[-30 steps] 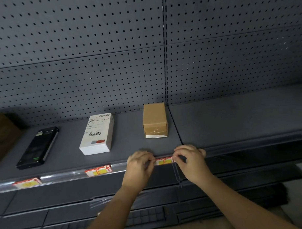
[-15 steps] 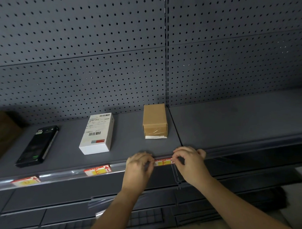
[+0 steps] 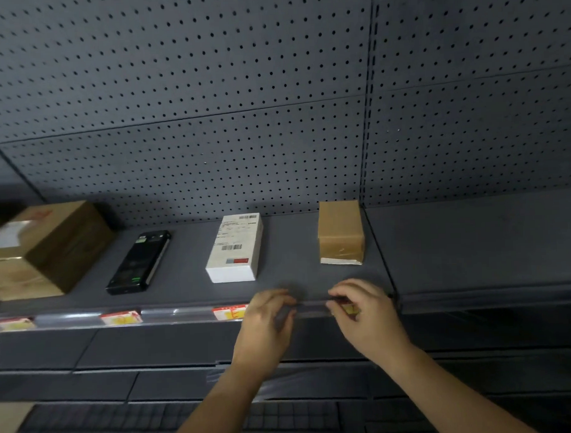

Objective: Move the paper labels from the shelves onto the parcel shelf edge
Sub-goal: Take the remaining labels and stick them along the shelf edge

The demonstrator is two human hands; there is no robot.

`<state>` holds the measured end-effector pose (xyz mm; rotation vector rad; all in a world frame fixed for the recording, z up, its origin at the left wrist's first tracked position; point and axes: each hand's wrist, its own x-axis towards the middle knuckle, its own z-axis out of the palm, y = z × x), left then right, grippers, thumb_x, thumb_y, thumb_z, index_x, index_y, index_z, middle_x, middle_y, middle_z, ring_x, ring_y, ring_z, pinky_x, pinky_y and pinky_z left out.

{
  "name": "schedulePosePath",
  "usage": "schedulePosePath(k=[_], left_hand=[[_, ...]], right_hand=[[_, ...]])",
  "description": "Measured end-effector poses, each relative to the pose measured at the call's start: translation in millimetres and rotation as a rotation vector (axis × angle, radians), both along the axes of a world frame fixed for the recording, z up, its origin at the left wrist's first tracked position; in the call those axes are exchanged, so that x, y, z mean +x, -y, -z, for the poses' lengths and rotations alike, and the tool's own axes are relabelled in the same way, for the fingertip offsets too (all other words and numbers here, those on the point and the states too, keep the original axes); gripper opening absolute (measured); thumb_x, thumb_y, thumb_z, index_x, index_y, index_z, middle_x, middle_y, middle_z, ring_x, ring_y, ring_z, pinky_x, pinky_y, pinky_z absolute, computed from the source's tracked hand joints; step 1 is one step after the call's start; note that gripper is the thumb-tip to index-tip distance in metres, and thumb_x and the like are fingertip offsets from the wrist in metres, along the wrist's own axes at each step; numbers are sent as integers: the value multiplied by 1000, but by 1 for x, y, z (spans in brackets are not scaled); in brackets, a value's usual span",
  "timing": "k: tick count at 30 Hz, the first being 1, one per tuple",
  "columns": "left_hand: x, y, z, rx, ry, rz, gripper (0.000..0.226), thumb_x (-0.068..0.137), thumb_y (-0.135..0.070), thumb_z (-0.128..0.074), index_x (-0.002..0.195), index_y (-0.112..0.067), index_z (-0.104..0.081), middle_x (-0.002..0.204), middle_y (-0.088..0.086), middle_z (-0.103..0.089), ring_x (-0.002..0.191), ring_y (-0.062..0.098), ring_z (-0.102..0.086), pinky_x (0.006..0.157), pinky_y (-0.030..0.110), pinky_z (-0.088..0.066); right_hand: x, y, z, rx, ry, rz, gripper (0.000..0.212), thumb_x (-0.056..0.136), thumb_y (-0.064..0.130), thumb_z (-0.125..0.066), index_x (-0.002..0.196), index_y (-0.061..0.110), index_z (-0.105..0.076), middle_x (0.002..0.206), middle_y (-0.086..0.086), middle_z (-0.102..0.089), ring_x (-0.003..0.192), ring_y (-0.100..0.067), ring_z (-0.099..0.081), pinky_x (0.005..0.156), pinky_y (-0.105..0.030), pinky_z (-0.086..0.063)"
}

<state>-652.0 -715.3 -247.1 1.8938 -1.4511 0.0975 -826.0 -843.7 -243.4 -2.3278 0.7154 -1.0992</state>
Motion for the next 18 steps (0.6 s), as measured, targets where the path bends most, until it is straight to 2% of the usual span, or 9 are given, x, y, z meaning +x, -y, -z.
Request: schedulePosePath(k=[4, 8, 10, 13, 18], left_hand=[[48, -37, -5, -43, 13, -44, 23, 77, -7, -78, 94, -21, -71, 103, -6, -65, 97, 11, -58, 92, 21, -43], [97, -65, -7, -3, 49, -55, 25, 73, -9, -81, 93, -22, -71, 101, -7, -66, 94, 7, -55, 90, 14, -38], [118, -74, -4, 16, 94, -12, 22, 76, -13, -80, 93, -24, -72, 101, -8, -67, 94, 7, -55, 90, 18, -42], [142, -77, 2, 7, 144, 72, 16, 80, -15, -77, 93, -25, -74, 101, -9, -67, 94, 8, -57, 86, 29, -50], [158, -76, 9, -36, 173, 173, 22, 77, -12, -79, 97, -20, -75, 100, -5, -68, 92, 12, -59, 86, 30, -50]], right_hand=[[47, -32, -5, 13, -75, -142, 13, 83, 20, -75, 95, 19, -73, 100, 10, -64, 95, -5, -58, 84, -22, -50], [91, -56, -6, 17, -139, -182, 13, 85, 26, -71, 97, 21, -73, 101, 12, -64, 96, -1, -56, 86, -18, -47], [110, -66, -6, 22, -174, -170, 12, 87, 27, -70, 98, 22, -73, 101, 13, -62, 96, 0, -54, 85, -15, -46], [131, -74, -4, 45, -227, -120, 14, 88, 27, -69, 102, 25, -71, 104, 15, -60, 98, 1, -54, 88, -16, -47], [141, -81, 1, 17, -269, -36, 13, 87, 23, -70, 100, 19, -74, 103, 8, -65, 98, -5, -56, 89, -23, -49]])
